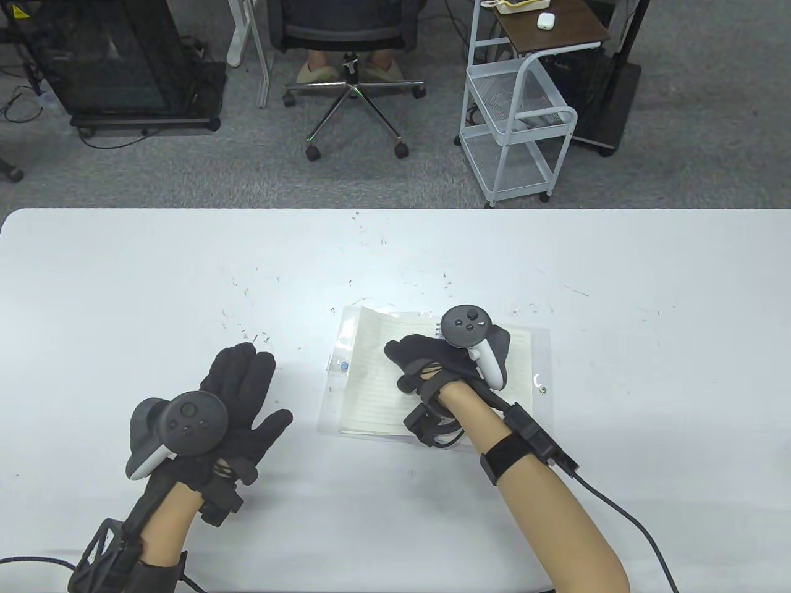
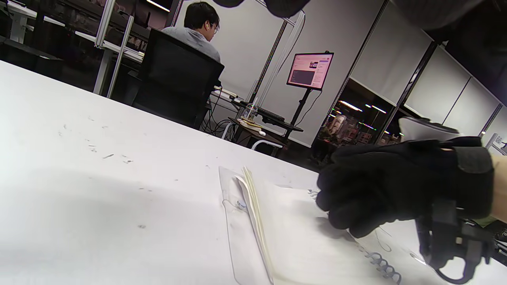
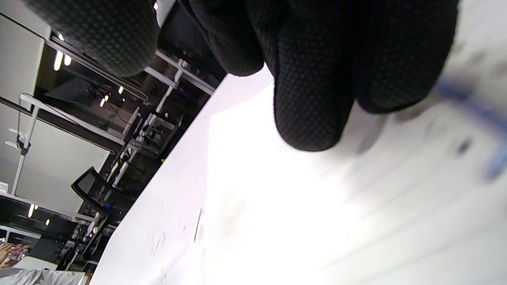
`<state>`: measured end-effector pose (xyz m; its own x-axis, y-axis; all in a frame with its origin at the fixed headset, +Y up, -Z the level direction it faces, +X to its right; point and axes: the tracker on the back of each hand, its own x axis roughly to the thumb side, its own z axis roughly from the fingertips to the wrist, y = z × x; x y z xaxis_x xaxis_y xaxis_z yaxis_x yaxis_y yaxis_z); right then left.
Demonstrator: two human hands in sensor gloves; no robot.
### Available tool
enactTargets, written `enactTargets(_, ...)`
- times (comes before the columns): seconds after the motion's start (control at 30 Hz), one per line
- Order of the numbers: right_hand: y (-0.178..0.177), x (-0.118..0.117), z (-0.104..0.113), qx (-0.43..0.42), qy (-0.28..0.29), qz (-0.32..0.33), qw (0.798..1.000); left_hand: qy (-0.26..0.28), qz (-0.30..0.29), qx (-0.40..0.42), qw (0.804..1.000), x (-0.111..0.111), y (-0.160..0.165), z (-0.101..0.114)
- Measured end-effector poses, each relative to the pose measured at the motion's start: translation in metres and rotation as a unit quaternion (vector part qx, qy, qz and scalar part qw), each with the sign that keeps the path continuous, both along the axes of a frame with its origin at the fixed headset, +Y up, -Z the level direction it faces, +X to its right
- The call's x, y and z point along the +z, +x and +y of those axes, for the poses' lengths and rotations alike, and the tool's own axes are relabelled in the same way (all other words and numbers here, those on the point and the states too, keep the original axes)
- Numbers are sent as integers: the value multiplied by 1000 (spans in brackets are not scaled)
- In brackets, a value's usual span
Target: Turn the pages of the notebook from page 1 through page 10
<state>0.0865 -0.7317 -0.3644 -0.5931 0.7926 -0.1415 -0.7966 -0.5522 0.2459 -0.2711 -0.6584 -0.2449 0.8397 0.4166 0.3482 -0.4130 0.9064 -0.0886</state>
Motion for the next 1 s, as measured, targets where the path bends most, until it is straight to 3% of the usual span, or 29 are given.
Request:
enactTargets(0.23,71,14,21,44,32,-28,998,2,-1,-2,1000,0,1,0)
enactTargets(0.43,103,29,0,141,28,-15,989,0,0,-3,1000,0,1,0)
enactTargets(0.7,105,33,-33,281,-16,63,958,-4,2,-3,1000,1,2,-1)
enactTargets(1.0,96,34,-53,347,-81,139,924,-6,5,-2,1000,0,2,-1)
